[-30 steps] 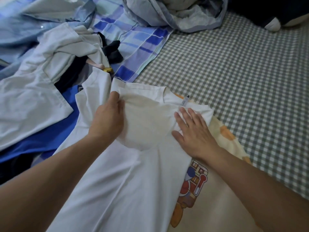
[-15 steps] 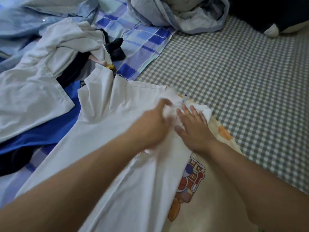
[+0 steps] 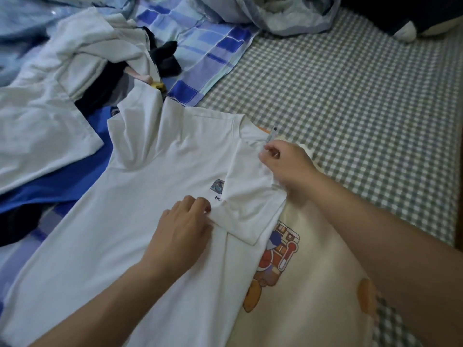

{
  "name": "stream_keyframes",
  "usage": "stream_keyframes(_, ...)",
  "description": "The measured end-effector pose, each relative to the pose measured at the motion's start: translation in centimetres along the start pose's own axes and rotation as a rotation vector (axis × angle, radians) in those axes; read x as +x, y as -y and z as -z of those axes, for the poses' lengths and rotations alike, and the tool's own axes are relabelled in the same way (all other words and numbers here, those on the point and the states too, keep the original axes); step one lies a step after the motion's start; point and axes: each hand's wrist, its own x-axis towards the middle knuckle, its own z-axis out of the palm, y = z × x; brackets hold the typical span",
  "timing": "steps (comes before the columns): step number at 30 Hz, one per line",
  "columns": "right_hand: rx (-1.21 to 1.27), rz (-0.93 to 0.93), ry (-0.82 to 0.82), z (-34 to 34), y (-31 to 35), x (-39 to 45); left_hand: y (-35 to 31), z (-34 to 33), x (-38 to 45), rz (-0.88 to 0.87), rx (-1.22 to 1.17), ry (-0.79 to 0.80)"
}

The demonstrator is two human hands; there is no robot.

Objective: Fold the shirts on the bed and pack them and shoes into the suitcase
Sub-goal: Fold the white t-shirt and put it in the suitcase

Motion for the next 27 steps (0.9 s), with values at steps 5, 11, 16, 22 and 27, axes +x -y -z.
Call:
stream_keyframes(5,-0.136,0.05,0.078,-2.5,2.7,3.6,0.2,-0.3,0.1,-0.056,0.033,-0.16)
stream_keyframes(11,0.06,0.033,0.004,-2.0,2.3,4.6,0.2,-0.8,0.5,0.303,-0.105,-0.177)
stream_keyframes(16,-0.002,0.072,-0.189,1.1,-0.5,3.5,-0.9,-0.9,-0.2,0.21,-0.019,-0.222)
stream_keyframes(22,-0.153,-0.109,-0.043,5.4,-7.3,2.4,-5.6,-3.4,-3.6,-0.319,0.13,-0.18)
stream_keyframes(27,-0.148,-0.04,0.005,5.9,-7.3,3.0,-8.3,-6.8,-5.0,-0.323,0.197,-0.209)
